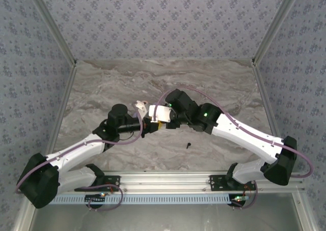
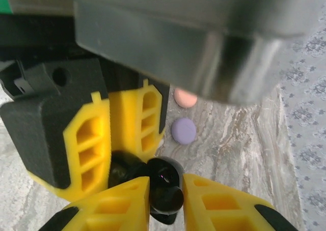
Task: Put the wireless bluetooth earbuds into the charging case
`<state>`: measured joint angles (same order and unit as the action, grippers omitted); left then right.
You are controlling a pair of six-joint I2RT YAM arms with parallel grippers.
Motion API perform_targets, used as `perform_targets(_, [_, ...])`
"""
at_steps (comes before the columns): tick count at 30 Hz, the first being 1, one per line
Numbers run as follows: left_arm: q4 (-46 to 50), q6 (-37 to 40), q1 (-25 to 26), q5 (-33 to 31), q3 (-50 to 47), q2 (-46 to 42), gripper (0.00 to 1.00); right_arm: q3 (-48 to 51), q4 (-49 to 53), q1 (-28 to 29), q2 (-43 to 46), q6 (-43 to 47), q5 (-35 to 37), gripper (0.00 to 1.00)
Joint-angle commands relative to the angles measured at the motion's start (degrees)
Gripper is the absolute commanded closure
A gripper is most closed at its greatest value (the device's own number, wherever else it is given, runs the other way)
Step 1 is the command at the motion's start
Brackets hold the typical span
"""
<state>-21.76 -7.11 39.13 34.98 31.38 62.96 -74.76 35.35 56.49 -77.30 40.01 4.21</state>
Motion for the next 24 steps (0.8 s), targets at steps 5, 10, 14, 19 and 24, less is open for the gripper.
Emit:
perform_targets(5, [-4.3, 0.6, 0.2, -0.5, 3.1, -0.2, 1.00, -2.4, 5.5, 0.2, -1.8, -3.5, -3.7, 0.75])
perform_targets(10, [-4.6, 0.5, 0.1, -0.6, 2.9, -0.3, 1.00, -2.7, 6.3, -0.8, -1.8, -4.8, -4.1, 0.75])
perform_targets(14, [-4.7, 0.3, 0.1, -0.5, 2.9, -0.2, 1.00, -3.1, 6.3, -1.9, -1.9, -5.8, -5.0, 0.75])
perform_targets(19, [-5.8, -0.1, 0.1, -0.5, 2.7, -0.2, 1.00, -4.0, 6.6, -3.2, -2.0, -7.4, -7.4, 0.74])
perform_targets(24, [-6.7, -0.2, 0.2, -0.4, 2.7, -0.2, 1.00, -4.5, 6.4, -4.4, -2.2, -9.3, -9.4, 0.74])
